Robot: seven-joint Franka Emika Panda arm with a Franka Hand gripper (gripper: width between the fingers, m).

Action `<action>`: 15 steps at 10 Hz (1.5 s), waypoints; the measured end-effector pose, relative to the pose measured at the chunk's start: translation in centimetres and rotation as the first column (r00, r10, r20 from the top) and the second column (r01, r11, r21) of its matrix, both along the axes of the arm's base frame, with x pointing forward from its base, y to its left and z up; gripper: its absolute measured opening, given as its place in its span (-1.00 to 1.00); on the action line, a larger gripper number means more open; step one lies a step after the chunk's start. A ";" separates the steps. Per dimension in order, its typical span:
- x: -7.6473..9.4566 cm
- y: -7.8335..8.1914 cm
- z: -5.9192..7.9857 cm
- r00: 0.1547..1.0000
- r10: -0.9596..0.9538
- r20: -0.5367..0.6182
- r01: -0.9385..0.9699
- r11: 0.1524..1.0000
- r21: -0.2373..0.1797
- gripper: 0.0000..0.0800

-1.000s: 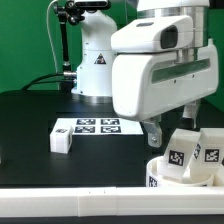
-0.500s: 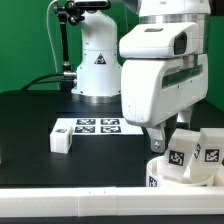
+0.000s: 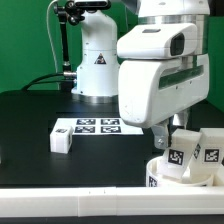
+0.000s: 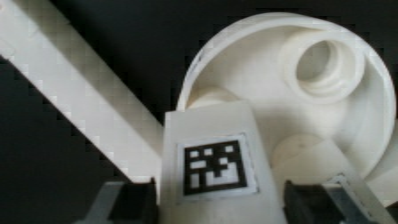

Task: Assemble stool

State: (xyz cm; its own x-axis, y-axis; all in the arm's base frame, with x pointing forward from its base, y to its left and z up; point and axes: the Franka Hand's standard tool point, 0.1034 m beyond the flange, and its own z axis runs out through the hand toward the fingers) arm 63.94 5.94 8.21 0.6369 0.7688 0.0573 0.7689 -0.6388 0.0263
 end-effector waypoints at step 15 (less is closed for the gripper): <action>0.5 1.9 -0.2 0.104 -0.987 -0.122 0.986 0.086 0.146 -0.15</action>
Offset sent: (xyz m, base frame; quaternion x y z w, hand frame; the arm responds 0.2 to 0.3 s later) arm 0.0000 0.0000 0.0000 0.0000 0.0000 0.1938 0.9810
